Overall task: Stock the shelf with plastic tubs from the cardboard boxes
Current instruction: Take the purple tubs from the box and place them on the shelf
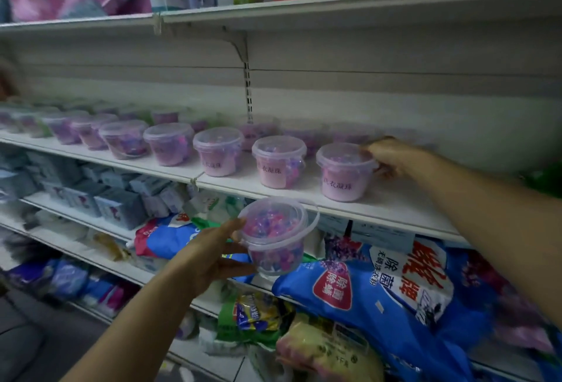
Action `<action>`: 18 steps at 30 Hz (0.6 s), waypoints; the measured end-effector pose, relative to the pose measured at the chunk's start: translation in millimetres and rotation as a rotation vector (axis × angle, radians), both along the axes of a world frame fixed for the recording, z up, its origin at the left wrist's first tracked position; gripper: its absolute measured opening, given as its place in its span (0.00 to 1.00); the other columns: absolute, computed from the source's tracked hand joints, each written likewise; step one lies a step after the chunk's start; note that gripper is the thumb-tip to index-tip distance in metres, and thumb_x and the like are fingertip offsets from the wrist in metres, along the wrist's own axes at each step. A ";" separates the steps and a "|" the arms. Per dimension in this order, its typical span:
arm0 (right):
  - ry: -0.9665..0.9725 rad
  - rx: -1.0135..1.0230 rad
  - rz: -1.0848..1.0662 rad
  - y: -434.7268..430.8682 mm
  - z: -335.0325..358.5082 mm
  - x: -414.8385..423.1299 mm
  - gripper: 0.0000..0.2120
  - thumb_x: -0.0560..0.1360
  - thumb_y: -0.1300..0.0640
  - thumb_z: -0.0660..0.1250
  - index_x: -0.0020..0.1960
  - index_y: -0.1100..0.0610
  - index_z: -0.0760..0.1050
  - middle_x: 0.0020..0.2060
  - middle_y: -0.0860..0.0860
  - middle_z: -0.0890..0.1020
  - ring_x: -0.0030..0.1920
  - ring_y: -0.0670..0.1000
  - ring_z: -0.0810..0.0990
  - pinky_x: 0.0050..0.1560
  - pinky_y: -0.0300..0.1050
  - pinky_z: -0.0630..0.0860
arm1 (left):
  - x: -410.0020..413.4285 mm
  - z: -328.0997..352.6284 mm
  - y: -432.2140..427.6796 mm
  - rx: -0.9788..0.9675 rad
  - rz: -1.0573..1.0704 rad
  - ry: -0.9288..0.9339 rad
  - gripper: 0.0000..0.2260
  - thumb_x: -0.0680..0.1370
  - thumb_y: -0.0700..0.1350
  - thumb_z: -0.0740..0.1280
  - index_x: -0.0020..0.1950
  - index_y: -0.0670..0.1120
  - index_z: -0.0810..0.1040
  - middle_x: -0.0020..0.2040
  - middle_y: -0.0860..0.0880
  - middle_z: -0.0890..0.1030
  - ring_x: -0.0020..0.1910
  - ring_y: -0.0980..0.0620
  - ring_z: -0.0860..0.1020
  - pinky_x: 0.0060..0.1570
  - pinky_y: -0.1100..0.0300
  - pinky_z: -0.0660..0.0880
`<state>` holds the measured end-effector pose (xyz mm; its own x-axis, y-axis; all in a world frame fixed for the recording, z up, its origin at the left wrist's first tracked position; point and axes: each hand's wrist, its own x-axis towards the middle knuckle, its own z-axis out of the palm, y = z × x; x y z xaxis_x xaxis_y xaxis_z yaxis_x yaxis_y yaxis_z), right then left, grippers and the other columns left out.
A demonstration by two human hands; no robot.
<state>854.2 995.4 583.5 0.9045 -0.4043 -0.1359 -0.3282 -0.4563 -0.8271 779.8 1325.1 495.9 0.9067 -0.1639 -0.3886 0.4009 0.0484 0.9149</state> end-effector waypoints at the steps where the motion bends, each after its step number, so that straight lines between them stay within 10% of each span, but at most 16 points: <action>1: -0.025 -0.004 -0.004 -2.2 -0.5 -1.1 0.08 0.78 0.53 0.62 0.47 0.55 0.76 0.35 0.54 0.75 0.31 0.52 0.72 0.30 0.40 0.69 | -1.6 1.3 -1.7 0.005 0.008 -0.006 0.14 0.77 0.50 0.68 0.54 0.40 0.79 0.44 0.38 0.82 0.41 0.36 0.83 0.50 0.42 0.80; 7: -0.272 -0.053 0.044 -27.8 1.5 -21.5 0.03 0.73 0.58 0.67 0.46 0.56 0.79 0.41 0.56 0.80 0.41 0.54 0.76 0.39 0.45 0.73 | -14.2 15.5 -16.1 0.015 -0.021 -0.060 0.14 0.77 0.49 0.67 0.55 0.40 0.79 0.49 0.34 0.82 0.48 0.33 0.82 0.52 0.43 0.79; 12: -0.429 -0.430 0.152 -58.1 7.4 -72.8 0.22 0.71 0.59 0.71 0.64 0.58 0.74 0.58 0.55 0.78 0.57 0.53 0.77 0.60 0.47 0.74 | -25.4 27.8 -48.5 -0.080 -0.099 -0.073 0.18 0.74 0.50 0.69 0.58 0.39 0.79 0.57 0.34 0.80 0.52 0.35 0.81 0.47 0.47 0.82; 18: -0.445 -0.772 0.207 -85.6 8.4 -131.3 0.21 0.73 0.53 0.68 0.65 0.51 0.71 0.60 0.50 0.73 0.57 0.51 0.75 0.55 0.52 0.75 | -47.1 33.5 -109.7 -0.185 -0.196 -0.094 0.15 0.74 0.49 0.69 0.54 0.40 0.80 0.52 0.38 0.82 0.49 0.43 0.83 0.52 0.49 0.80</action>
